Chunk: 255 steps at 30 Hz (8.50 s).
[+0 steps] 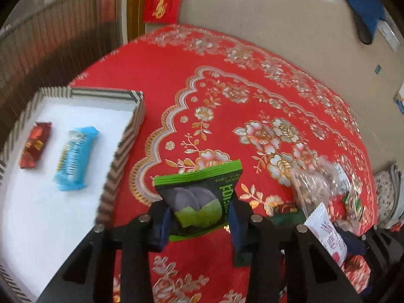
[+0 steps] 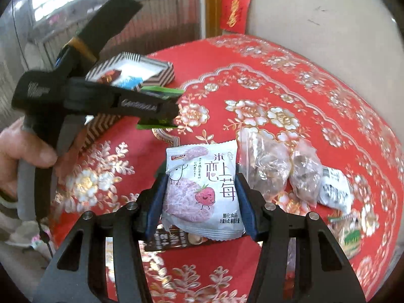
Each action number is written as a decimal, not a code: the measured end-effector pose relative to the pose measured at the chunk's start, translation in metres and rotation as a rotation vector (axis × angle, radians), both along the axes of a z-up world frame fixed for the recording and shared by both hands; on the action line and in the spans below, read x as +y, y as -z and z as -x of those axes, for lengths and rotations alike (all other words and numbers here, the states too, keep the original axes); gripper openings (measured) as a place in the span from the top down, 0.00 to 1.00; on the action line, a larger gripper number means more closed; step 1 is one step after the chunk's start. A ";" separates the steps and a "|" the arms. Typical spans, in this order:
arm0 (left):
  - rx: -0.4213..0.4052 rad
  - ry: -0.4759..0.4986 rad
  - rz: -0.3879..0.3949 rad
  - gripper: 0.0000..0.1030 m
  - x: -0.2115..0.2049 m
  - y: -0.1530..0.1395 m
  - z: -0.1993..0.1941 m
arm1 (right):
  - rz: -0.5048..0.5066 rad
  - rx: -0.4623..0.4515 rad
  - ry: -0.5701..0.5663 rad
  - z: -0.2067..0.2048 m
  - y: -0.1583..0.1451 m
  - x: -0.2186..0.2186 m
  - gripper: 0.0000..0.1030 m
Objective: Organize snacks
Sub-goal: 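Carry both packets into the white tray and open both tools, then move both tools back toward the remaining snacks, then grasp the dark green packet with left tool while right tool grasps Nescafe stick, then carry the green packet and Nescafe stick into the white tray and open both tools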
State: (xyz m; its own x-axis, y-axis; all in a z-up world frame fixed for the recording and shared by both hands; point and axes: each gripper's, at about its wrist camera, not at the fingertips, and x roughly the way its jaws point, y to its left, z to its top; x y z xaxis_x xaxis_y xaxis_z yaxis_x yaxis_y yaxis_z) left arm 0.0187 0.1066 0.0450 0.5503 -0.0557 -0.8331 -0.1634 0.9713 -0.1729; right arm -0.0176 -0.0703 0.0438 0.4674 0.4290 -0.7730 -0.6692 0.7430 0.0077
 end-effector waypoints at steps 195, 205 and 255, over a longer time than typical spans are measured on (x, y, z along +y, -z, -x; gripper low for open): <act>0.072 0.727 -0.266 0.52 -0.073 0.029 0.014 | -0.033 0.125 0.421 0.019 0.046 -0.026 0.55; 0.062 0.656 -0.297 0.54 -0.080 0.029 0.021 | -0.030 0.085 0.402 0.029 0.047 -0.046 0.76; -0.069 0.378 -0.240 0.55 -0.013 -0.006 0.069 | -0.071 0.026 0.269 0.065 0.018 -0.004 0.83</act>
State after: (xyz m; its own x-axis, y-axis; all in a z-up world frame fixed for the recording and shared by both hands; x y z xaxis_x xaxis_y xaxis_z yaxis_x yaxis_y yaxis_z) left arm -0.0507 0.0933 0.0515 0.5829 -0.0732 -0.8092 0.2146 0.9744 0.0665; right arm -0.0830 -0.0739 0.0260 0.5522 0.3457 -0.7586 -0.4472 0.8908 0.0804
